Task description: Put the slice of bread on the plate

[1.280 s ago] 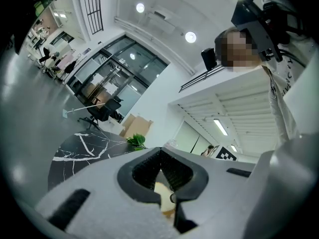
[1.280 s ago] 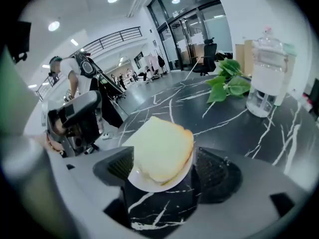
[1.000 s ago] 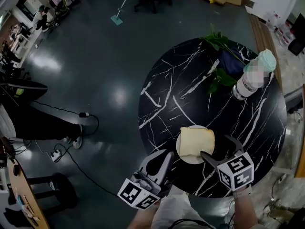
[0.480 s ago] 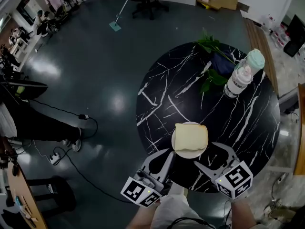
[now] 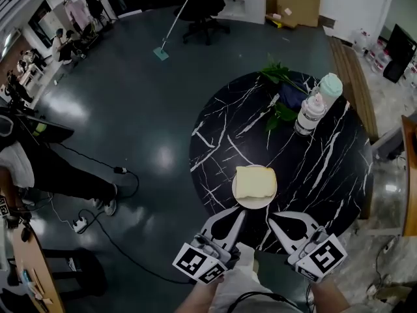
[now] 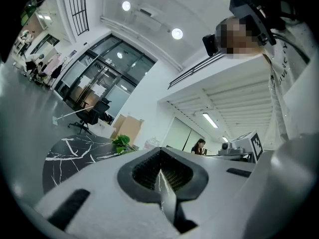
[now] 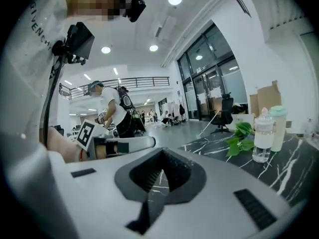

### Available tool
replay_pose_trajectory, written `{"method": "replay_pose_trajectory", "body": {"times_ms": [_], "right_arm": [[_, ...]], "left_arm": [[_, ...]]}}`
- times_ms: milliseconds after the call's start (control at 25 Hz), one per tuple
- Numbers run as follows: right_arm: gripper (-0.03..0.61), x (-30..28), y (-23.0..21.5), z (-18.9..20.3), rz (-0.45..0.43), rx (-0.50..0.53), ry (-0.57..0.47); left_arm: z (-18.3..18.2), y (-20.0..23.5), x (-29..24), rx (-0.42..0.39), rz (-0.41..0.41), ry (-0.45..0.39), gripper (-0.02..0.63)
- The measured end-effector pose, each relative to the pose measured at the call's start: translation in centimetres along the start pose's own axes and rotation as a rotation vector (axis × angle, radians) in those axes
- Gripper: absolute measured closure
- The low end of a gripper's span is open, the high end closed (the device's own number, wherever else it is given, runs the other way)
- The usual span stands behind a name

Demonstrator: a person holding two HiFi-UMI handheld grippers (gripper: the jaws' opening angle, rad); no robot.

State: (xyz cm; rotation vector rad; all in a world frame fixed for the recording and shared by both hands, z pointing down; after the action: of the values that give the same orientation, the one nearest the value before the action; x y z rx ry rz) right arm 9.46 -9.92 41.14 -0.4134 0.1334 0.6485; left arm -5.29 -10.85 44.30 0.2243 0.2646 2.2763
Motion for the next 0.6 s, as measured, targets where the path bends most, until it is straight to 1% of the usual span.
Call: {"method": "replay_pose_trajectory", "body": {"times_ms": [120, 360, 600], "right_arm": [[0.569, 1.3, 1.1, -0.6, 0.010, -0.022, -0.038], [0.569, 4.3, 2.9, -1.1, 0.026, -0.054, -0.079], [0.569, 7.2, 4.0, -1.8, 0.043, -0.039, -0.115]], "left_arm": [[-0.7, -1.5, 0.4, -0.012, 0.013, -0.002, 0.606], [-2.3, -4.5, 1.4, -0.042, 0.040, -0.004, 0.606], [-3.6, -7.0, 1.9, -0.075, 0.069, -0.011, 0.606]]}}
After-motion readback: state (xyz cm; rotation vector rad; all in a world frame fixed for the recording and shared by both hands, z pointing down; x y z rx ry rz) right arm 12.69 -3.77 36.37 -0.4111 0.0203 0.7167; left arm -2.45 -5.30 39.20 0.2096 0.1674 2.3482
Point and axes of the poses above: the fingertips, and each gripper's own axes: x backward along the fingers, y to its left, z out of its underside, the point moved 6 cm from there along x, backward along the fingers, and after that the axes turned 11 degrees about -x, right-handed, at the moved point
